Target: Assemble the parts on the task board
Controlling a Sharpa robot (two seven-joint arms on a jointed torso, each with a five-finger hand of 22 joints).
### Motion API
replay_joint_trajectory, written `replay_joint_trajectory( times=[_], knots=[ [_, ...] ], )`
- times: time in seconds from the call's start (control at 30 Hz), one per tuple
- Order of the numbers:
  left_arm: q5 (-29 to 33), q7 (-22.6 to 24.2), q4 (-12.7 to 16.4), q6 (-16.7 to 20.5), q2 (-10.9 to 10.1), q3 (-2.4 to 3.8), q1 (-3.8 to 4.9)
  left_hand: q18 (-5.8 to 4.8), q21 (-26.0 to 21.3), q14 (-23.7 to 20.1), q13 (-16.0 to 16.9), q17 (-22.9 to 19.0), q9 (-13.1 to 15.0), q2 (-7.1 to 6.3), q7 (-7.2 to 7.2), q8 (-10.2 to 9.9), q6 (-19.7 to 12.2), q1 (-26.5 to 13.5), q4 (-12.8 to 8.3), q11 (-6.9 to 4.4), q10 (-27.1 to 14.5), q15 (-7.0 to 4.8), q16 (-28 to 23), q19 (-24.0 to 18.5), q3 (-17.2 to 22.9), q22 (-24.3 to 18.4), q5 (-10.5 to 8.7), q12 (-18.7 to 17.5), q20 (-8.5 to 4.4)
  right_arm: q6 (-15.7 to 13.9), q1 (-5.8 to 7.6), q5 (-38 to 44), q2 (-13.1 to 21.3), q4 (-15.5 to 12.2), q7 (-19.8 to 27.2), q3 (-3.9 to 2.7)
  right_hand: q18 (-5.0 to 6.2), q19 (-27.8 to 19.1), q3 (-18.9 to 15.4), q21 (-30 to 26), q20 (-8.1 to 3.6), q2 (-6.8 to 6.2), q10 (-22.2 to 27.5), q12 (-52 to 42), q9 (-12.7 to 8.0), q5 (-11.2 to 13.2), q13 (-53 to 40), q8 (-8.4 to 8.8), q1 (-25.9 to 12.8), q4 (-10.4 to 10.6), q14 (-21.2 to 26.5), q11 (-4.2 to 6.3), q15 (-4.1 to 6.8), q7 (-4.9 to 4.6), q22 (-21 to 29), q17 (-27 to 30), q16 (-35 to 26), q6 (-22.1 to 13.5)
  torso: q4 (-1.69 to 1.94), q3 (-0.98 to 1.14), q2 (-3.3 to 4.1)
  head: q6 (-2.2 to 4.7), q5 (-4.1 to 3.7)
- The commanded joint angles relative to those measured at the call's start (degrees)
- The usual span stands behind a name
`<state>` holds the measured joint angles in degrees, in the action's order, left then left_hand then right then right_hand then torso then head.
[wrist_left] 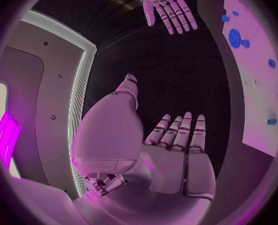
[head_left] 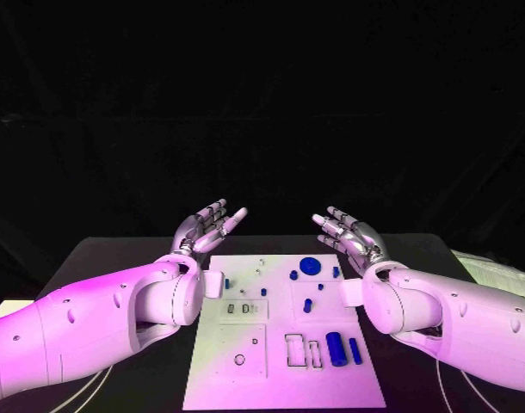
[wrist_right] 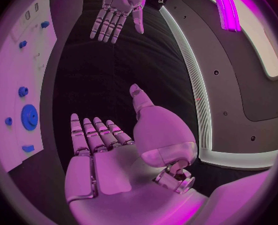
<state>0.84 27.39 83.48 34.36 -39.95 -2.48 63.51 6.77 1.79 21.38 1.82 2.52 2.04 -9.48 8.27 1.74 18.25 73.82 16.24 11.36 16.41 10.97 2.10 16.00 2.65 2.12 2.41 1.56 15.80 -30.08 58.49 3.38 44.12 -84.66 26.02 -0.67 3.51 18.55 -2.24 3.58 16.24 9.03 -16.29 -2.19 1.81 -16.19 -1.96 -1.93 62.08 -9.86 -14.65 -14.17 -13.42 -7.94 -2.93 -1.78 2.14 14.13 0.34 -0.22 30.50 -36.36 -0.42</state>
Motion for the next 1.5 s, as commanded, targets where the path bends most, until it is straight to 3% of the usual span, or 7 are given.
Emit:
replay_joint_trajectory(
  times=[0.03,0.27,0.3,0.5,0.77,1.03,1.5],
  knots=[
    [0.26,-0.26,-0.07,-4.26,0.13,0.01,0.11,1.66,0.6,1.65,0.17,0.22,0.16,0.38,4.79,0.44,1.21,2.57,0.73,0.29,1.11,0.38,0.55,1.07,0.54,0.24,0.44,0.4,0.84,11.11,-0.25,4.53,-0.18,0.74,-2.36,-0.12,3.72,14.82,2.63,5.35,0.44,0.61,-17.51,-2.85,1.45,1.68,-1.27,-2.51,8.44,-5.38,-18.63,-0.42,0.03,-8.51,-2.57,-1.38,3.35,14.17,0.01,0.0,-0.01,-0.01,0.0],
    [0.26,-0.26,-0.07,-4.26,0.13,0.01,0.11,1.91,1.78,8.96,0.64,1.09,0.79,1.91,3.93,1.52,6.88,3.74,0.46,0.29,6.06,0.58,2.03,6.05,1.64,0.91,0.38,1.12,1.04,14.43,-0.49,5.63,-0.28,1.52,-3.07,-0.22,6.78,23.76,5.33,9.0,0.31,-0.98,-36.28,-4.83,2.35,1.96,-1.63,-4.95,12.89,-6.6,-35.81,2.52,3.0,-5.92,-3.23,-1.87,5.09,33.54,0.01,0.0,-0.01,-0.01,0.0],
    [1.12,0.7,0.11,-6.06,-1.58,0.01,0.26,1.94,2.14,11.0,0.77,1.3,0.95,2.18,3.71,1.81,8.41,4.12,0.35,0.3,7.61,0.59,2.45,7.55,1.8,1.08,0.4,1.36,1.03,7.27,-0.41,14.87,0.39,3.84,0.15,-0.3,6.97,24.67,5.92,9.34,0.2,-1.28,-37.44,-4.63,2.28,1.94,-1.59,-4.89,13.33,-6.63,-37.06,2.83,3.33,-5.72,-3.21,-1.87,5.06,35.39,0.02,-0.34,0.91,-1.75,-0.44],
    [-0.36,0.57,1.0,-8.0,-2.57,0.01,0.36,2.9,8.05,27.76,2.74,3.1,2.0,4.44,1.43,4.13,20.71,5.71,-1.14,2.11,30.8,0.12,7.15,27.36,1.95,3.7,0.43,6.12,0.72,7.08,0.16,26.45,0.91,4.22,-2.37,-0.93,7.06,32.11,11.08,12.9,-2.6,-3.17,-44.67,-3.16,2.03,1.69,-1.54,-4.19,13.42,-6.71,-45.86,4.54,6.05,-4.68,-3.82,-1.97,5.5,41.4,0.31,-0.48,2.05,-1.02,-0.83],
    [-1.74,1.14,3.83,-7.59,-4.66,0.02,0.64,3.93,13.02,41.02,2.58,5.08,2.23,5.64,2.64,5.09,31.01,5.61,-3.78,-1.71,40.75,-4.21,11.28,41.7,-1.02,5.2,0.37,7.29,-2.7,6.64,1.63,42.13,0.92,5.89,-6.39,-1.77,7.07,38.59,15.01,18.03,-5.92,-5.04,-50.48,-2.59,2.15,1.62,-1.69,-3.97,12.99,-6.75,-54.1,6.6,8.84,-3.39,-5.92,-2.73,6.91,45.07,0.37,-0.47,3.78,-1.39,-1.05],
    [-1.52,1.1,9.38,-6.95,-8.11,0.09,1.25,3.78,15.01,47.86,3.41,8.85,2.67,6.86,2.46,6.67,36.3,6.15,-5.73,-3.94,47.31,-6.73,14.02,48.27,-2.54,5.98,0.34,8.51,-5.31,6.31,3.18,63.49,0.74,5.54,-14.37,-3.09,6.75,42.63,16.81,27.17,-9.27,-7.44,-55.39,-1.85,2.17,1.37,-1.77,-3.37,13.93,-6.72,-62.36,8.45,11.72,-1.95,-11.04,-4.43,8.57,47.93,0.88,-0.95,6.66,-1.36,-1.92],
    [1.98,0.08,16.22,-9.54,-11.69,0.61,2.17,3.35,15.77,48.95,4.0,14.05,2.58,8.04,2.47,6.07,38.46,5.38,-6.95,-4.2,48.69,-7.34,16.58,50.9,-4.79,6.68,0.38,7.12,-6.4,9.91,6.64,85.89,-0.59,6.13,-27.26,-3.67,6.97,45.22,18.95,40.13,-11.23,-9.85,-56.33,-1.35,2.08,3.57,-1.69,-1.75,10.78,-6.1,-71.87,9.76,13.93,-0.99,-18.68,-11.1,14.91,49.44,2.53,-1.45,10.52,0.26,-3.64]
  ],
)
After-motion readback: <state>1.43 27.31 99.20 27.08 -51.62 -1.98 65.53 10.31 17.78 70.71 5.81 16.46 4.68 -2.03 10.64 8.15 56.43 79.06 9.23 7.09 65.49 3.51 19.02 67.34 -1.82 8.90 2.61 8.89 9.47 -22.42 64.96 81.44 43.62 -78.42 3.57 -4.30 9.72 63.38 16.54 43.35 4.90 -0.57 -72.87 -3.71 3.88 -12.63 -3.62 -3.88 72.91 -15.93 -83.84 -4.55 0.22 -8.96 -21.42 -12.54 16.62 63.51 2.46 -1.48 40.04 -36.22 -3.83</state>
